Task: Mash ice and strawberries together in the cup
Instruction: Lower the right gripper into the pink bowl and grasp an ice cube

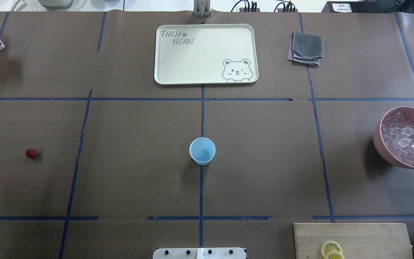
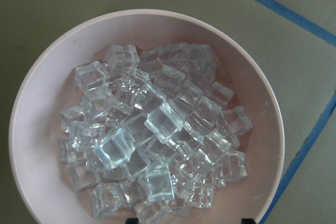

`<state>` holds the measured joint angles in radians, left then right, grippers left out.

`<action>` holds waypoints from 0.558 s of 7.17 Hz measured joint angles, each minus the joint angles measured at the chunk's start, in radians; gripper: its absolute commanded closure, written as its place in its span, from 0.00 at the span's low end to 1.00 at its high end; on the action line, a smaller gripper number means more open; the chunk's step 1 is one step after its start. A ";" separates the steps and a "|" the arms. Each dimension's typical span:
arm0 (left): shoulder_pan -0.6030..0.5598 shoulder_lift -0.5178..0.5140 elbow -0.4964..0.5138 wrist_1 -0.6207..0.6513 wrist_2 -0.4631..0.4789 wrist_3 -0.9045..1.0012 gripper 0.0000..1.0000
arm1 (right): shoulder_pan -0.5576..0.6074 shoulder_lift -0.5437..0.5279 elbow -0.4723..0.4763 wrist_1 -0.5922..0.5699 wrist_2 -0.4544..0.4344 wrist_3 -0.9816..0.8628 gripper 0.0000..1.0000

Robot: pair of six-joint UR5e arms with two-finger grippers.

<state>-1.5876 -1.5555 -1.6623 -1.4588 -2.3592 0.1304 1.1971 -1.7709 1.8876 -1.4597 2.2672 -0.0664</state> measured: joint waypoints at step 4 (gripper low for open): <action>-0.002 0.000 -0.002 0.000 0.000 0.000 0.00 | -0.060 0.018 -0.021 0.002 -0.002 0.000 0.39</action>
<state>-1.5891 -1.5555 -1.6647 -1.4588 -2.3589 0.1301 1.1375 -1.7528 1.8670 -1.4575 2.2650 -0.0667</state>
